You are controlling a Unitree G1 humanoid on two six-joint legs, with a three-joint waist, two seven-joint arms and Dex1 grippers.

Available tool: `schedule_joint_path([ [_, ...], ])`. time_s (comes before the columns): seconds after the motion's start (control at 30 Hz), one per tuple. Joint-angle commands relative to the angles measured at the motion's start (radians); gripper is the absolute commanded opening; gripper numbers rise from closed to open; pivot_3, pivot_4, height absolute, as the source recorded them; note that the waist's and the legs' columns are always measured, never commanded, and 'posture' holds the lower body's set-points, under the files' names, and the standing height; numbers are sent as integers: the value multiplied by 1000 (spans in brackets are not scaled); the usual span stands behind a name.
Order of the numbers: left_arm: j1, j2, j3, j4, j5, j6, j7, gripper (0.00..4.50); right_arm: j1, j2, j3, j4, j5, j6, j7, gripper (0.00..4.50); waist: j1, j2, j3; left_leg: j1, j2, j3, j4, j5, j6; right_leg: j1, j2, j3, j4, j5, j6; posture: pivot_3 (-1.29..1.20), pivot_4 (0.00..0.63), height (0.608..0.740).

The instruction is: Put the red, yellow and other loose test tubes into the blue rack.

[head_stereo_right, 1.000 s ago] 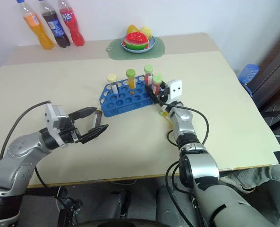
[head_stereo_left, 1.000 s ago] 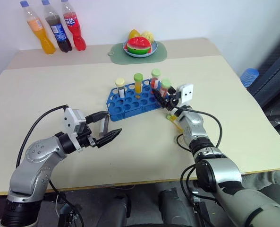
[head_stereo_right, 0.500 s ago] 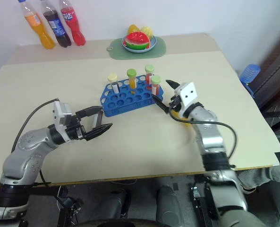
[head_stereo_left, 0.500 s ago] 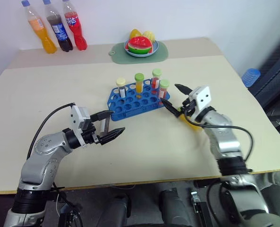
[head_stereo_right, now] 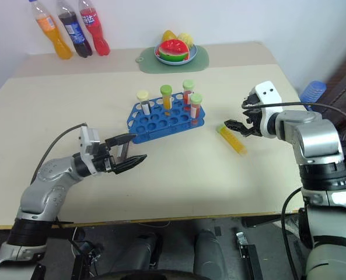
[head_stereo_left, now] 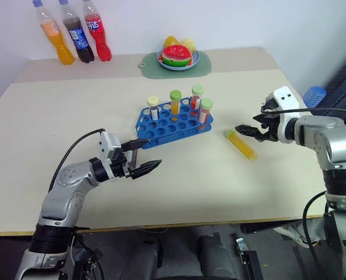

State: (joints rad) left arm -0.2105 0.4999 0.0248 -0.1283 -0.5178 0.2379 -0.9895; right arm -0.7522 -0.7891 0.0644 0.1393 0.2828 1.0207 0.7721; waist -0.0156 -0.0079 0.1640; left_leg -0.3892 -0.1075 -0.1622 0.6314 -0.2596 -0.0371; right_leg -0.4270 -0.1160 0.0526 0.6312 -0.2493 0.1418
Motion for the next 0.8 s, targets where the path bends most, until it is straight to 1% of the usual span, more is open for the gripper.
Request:
schedule_joint_path([
  [0.03, 10, 3, 17, -31, 0, -20, 4, 4248, -62, -21, 79, 75, -24, -18, 90, 4163, 0, 0, 0, 0, 0, 0, 0, 0, 0, 0, 0, 0, 0, 0, 0, 0, 150, 740],
  [0.2, 55, 12, 32, -72, -3, -14, 25, 4248, -129, -20, 200, 169, -68, -38, 201, 4163, 0, 0, 0, 0, 0, 0, 0, 0, 0, 0, 0, 0, 0, 0, 0, 0, 150, 740],
  [0.33, 89, 21, 40, -92, -5, -16, 35, 4248, -176, -3, 283, 267, -131, -94, 261, 4163, 0, 0, 0, -1, 0, 0, 0, 0, 0, 0, 0, 0, 0, 0, 0, 0, 150, 740],
  [0.43, 108, 22, 45, -102, -7, -18, 41, 4248, -190, 9, 321, 320, -176, -152, 290, 3381, 0, 0, 0, -1, 0, 0, 0, 0, 0, -1, 0, 0, 0, 0, 0, 0, 150, 740],
  [0.47, 114, 22, 47, -105, -8, -18, 43, 4248, -191, 13, 324, 329, -184, -162, 297, 2789, 0, 0, 0, -1, 0, 0, 0, 0, 0, -1, 0, 0, 0, 0, 0, 0, 150, 740],
  [0.6, 130, 23, 56, -113, -8, -18, 44, 4248, -168, 17, 324, 332, -219, -209, 298, 845, 1, 0, 0, -1, 0, -1, 0, 0, 0, -1, 0, 0, 0, 0, 0, 0, 150, 740],
  [0.63, 131, 23, 56, -116, -8, -16, 45, 4248, -160, 15, 321, 329, -227, -222, 296, 779, 1, 0, 0, -1, 0, -1, 0, 0, 0, -1, 0, 0, 0, 0, 0, 0, 150, 740],
  [0.7, 127, 23, 54, -125, -9, -8, 51, 4248, -112, -12, 313, 289, -243, -337, 310, 780, 1, 0, 0, -1, 0, -1, 0, 0, 0, -1, 0, 0, 0, 0, 0, 0, 150, 740],
  [0.8, 115, 25, 54, -133, -13, 5, 59, 4248, -15, -63, 261, 183, -218, -499, 369, 780, 6, 0, 0, -1, 0, -1, 1, 0, 0, 0, 0, -1, 0, 0, 0, 0, 150, 740],
])
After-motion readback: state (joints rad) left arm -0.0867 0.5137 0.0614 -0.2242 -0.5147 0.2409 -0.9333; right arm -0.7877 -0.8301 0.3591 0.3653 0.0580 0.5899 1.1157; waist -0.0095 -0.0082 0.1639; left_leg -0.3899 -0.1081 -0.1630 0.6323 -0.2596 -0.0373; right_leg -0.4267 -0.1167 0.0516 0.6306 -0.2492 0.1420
